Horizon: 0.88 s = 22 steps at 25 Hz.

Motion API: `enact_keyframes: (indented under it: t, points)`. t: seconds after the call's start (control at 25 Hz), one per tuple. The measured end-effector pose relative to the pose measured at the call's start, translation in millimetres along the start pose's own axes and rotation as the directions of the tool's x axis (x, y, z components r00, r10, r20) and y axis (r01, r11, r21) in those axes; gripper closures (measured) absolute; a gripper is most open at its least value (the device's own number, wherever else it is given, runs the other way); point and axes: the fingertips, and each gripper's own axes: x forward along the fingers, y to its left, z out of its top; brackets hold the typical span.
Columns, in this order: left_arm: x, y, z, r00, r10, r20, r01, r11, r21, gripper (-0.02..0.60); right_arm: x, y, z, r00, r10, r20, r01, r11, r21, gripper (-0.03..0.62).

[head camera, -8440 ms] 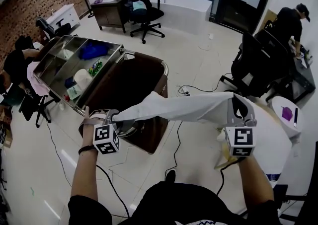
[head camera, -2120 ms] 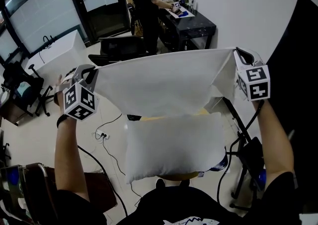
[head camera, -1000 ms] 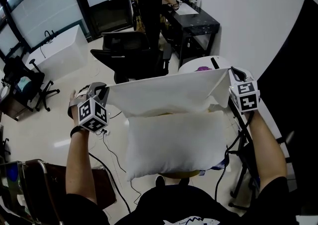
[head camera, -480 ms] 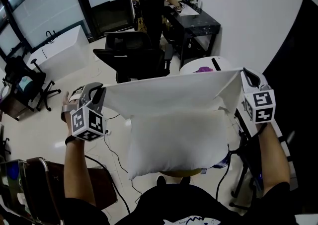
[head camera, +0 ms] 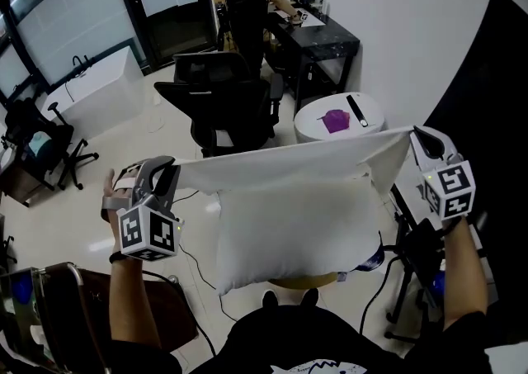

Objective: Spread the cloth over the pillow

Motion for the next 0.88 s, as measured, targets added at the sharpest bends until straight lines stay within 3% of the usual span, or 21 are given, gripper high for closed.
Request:
enact_keyframes:
  t: [0.2, 0.88]
  points:
    - [-26.8, -38.2, -5.2, 0.999, -0.036, 0.018, 0.036, 0.999, -0.007, 0.581, -32.8, 23.0, -14.0, 0.997, 0.081, -0.015, -0.082, 0.995, -0.056, 0.583]
    - [-108.0, -183.4, -9.1, 0.988, -0.137, -0.071, 0.128, 0.985, -0.118, 0.581, -113.4, 81.9, -77.4, 0.979, 0.206, 0.006, -0.206, 0.977, 0.058, 0.582]
